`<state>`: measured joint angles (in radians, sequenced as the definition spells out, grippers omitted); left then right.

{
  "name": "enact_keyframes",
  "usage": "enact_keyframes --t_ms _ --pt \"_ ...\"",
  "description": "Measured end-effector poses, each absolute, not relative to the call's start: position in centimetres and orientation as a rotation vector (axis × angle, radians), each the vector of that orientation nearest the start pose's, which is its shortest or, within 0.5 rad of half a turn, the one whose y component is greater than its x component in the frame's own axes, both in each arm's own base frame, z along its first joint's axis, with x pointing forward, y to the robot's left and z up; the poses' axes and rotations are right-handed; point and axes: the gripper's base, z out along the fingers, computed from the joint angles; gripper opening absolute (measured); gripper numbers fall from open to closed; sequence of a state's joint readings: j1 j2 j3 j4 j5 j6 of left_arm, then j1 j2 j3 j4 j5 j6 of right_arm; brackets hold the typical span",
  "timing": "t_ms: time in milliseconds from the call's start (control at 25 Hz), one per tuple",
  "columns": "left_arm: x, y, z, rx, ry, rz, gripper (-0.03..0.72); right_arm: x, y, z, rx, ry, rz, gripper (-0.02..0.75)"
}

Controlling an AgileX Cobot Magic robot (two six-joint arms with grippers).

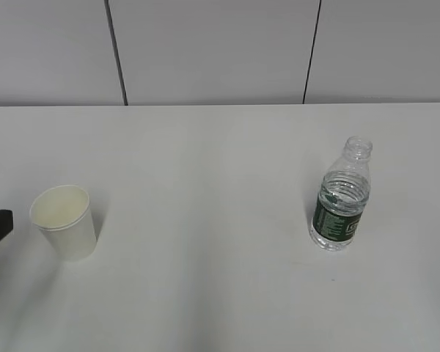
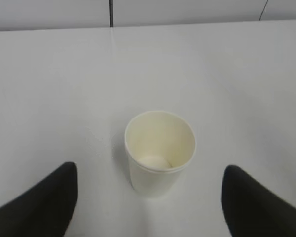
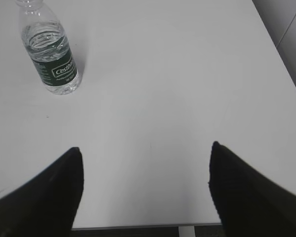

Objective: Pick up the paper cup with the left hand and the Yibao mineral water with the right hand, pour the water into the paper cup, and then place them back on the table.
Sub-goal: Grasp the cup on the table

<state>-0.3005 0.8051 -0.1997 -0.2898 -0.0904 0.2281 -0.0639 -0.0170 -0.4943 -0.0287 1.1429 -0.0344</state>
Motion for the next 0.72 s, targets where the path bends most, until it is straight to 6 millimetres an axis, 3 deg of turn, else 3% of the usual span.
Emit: enact_keyframes --t_ms 400,720 --pt "14.5 -5.4 18.0 0.319 2.12 -0.211 0.541 -1.1 -0.2 26.9 0.034 2.116 -0.093 0.585" --pt "16.5 -5.7 15.6 0.299 2.152 -0.133 0.541 -1.1 -0.2 26.9 0.034 2.116 -0.093 0.585"
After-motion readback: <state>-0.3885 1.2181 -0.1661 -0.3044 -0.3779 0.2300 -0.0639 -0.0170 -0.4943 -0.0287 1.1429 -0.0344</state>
